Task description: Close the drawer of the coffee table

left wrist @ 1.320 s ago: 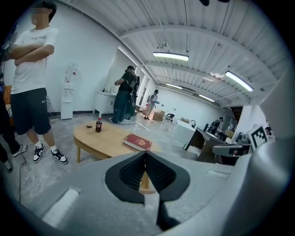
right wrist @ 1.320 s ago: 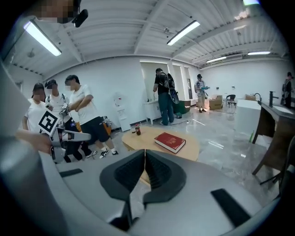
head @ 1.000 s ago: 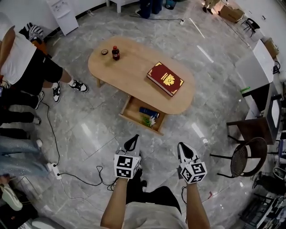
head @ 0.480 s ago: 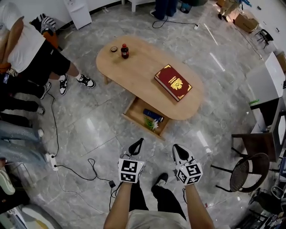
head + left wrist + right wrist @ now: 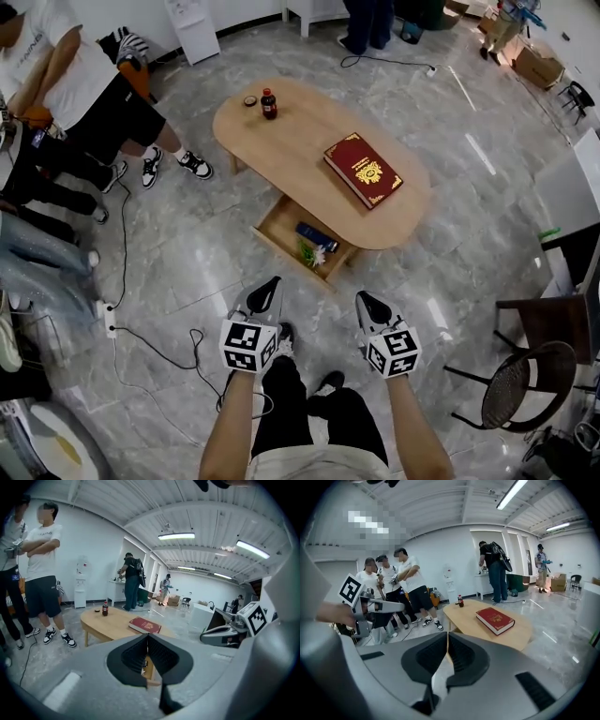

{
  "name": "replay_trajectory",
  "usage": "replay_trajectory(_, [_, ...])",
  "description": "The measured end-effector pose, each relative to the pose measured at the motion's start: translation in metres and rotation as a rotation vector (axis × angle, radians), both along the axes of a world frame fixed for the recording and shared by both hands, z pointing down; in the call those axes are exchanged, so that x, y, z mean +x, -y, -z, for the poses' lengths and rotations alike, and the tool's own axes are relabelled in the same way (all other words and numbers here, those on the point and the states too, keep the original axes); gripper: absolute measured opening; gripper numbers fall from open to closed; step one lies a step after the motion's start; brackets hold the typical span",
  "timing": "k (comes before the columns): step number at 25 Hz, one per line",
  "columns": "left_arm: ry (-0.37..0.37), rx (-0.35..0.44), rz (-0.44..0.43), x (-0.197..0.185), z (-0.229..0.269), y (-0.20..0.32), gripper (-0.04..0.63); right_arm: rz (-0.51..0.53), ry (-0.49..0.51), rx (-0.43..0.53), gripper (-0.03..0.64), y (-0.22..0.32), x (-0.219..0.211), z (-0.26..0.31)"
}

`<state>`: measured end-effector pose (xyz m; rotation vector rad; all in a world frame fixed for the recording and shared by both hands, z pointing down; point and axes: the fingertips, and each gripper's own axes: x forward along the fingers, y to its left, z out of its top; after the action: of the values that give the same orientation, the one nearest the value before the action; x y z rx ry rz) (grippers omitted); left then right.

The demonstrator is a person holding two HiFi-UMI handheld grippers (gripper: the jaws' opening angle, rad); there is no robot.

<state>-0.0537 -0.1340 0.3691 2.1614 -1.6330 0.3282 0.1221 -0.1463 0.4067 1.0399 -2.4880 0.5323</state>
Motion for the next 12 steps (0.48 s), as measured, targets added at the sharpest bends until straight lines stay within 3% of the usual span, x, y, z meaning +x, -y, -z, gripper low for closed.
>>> replay_trajectory(7, [0.063,0.002,-0.018,-0.013,-0.108,0.020,0.009,0.037,-0.023,0.041,0.018,0.015,0.013,-0.111])
replay_trajectory(12, [0.086,0.052,0.006,-0.040,-0.201,0.056,0.009,0.075,0.054,0.116,0.018,0.039,-0.003,-0.198])
